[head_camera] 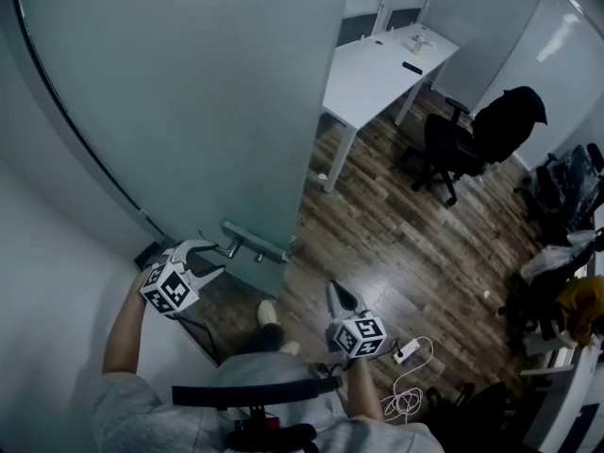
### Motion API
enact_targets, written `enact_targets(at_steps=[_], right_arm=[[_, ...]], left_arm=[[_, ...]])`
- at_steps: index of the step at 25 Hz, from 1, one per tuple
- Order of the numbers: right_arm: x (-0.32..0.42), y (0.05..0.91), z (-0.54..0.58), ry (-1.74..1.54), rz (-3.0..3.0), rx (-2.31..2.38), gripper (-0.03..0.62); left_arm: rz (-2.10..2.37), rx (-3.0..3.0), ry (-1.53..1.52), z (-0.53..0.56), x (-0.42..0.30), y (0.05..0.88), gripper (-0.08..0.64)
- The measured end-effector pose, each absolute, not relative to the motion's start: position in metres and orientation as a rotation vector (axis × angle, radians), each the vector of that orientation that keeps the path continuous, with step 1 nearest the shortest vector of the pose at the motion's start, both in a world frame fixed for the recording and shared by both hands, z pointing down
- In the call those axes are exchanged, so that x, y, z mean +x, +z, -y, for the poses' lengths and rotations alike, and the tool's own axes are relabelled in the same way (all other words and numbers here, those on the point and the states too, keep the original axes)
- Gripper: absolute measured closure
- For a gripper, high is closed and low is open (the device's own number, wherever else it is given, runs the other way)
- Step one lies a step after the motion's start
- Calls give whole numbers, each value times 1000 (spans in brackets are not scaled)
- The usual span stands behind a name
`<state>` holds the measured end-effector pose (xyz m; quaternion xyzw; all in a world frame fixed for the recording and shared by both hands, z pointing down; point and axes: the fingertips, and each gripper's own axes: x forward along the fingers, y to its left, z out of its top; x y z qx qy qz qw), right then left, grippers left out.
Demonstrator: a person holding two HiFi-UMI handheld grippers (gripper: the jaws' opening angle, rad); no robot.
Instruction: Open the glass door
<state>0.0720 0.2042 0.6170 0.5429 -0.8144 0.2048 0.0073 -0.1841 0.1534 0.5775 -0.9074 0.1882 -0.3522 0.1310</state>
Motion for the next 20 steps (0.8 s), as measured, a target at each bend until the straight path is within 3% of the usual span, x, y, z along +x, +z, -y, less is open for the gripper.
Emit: enact_targets(at_steps=[10,20], right_arm=[[71,609,-212,616,2552,1710,591],[64,606,-217,613,2565,1699,591]], left_arm=[[-854,-2819,-596,-162,-159,548,421],[-976,-2893,-382,-182,-140,534,474]])
